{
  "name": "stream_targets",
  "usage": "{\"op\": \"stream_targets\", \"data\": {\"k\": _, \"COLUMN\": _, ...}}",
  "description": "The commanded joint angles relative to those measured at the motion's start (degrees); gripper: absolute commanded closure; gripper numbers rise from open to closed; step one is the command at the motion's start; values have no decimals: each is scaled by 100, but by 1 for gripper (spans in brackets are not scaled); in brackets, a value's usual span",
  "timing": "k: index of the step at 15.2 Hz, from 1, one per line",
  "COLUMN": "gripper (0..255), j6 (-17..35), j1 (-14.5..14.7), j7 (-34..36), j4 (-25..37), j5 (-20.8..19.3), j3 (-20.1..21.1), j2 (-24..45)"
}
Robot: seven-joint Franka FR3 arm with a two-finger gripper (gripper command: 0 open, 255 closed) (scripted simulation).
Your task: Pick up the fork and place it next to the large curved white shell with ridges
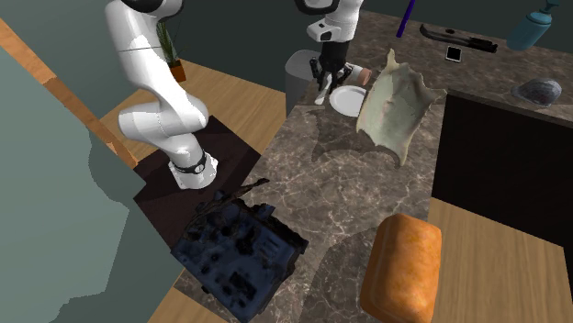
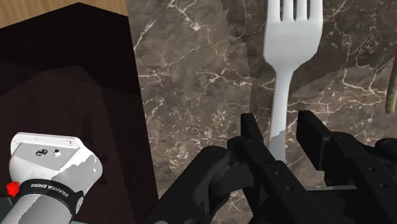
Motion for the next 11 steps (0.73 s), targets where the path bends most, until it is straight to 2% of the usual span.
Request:
{"op": "stream_targets", "data": {"k": 1, "gripper": 255, "j6": 147, "j1": -20, "j7": -10, "j4": -130, "j5": 40, "j3": 72, "j2": -21}}
{"op": "stream_targets", "data": {"k": 11, "gripper": 255, "j6": 832, "j1": -244, "j7": -69, "j4": -681, "j5": 253, "j3": 542, "j2": -112}}
